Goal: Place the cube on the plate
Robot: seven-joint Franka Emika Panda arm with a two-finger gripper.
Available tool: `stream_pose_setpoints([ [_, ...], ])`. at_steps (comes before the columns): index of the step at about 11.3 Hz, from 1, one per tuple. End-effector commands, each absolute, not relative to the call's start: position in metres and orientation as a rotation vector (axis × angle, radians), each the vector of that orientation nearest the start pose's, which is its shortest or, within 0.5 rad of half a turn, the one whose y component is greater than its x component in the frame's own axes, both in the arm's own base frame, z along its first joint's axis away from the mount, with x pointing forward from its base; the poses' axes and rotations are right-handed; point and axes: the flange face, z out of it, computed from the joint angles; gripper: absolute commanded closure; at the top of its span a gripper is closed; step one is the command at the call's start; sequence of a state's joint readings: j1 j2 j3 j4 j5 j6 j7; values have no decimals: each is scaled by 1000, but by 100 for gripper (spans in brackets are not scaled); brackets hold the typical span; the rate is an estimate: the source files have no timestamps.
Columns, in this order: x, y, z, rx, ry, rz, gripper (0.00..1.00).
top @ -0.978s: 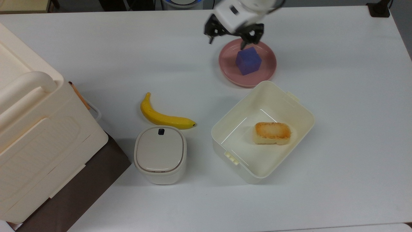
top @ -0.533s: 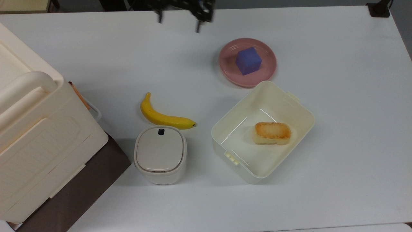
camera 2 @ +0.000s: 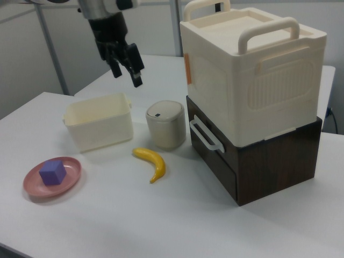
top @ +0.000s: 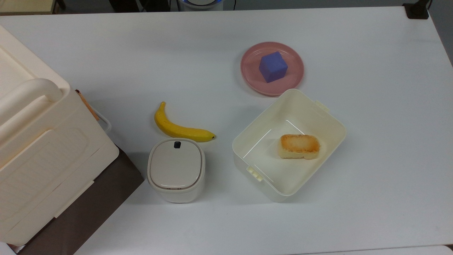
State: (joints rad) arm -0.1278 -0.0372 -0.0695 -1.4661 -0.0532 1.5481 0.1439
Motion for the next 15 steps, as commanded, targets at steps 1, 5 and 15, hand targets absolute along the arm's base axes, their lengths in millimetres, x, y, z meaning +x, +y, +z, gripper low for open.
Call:
stream_pose_setpoints([
  [1,538,-128,675,-3126,566,-117,0],
  [5,552,-117,663,-3080,578,-233,0],
  [15,565,-52,635,-3141,234,-92,0],
])
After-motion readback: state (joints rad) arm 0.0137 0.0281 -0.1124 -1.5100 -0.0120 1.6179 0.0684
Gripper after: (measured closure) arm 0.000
